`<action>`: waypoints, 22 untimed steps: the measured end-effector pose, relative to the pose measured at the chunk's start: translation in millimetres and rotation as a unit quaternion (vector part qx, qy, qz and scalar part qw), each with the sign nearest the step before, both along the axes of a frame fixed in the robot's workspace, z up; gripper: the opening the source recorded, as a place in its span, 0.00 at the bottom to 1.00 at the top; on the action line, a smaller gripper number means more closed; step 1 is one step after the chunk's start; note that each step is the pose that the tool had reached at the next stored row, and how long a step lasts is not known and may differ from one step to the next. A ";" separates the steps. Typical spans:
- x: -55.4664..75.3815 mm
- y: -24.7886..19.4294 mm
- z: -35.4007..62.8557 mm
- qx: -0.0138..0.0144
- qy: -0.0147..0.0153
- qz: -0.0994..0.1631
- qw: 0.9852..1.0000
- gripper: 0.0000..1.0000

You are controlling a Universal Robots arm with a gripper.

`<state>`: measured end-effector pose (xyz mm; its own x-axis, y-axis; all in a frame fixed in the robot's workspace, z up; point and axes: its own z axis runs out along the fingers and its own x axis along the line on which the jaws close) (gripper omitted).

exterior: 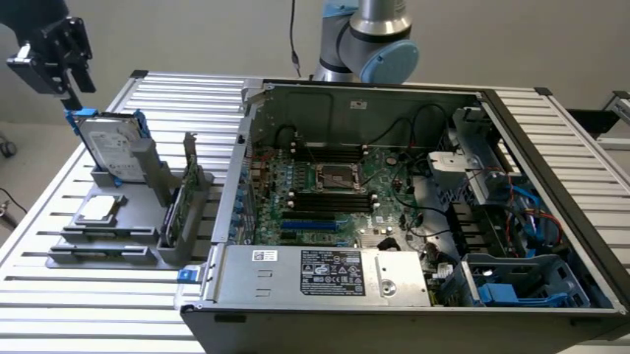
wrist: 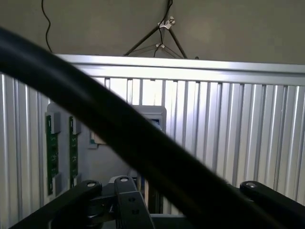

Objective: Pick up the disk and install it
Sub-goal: 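Pick up the disk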

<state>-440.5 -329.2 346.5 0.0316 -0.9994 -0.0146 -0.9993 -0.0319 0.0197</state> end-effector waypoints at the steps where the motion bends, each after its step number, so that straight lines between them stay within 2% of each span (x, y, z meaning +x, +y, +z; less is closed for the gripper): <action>1: 0.0 -0.3 -1.8 0.000 0.000 0.001 1.000 0.54; 13: 0.0 -3.0 -23.4 0.000 0.000 0.014 1.000 0.54; 22: -0.6 -3.3 -39.6 0.000 0.000 0.020 1.000 0.54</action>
<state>-441.0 -332.5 306.9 0.0711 -0.9974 -0.0143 -0.9973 -0.0713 0.0196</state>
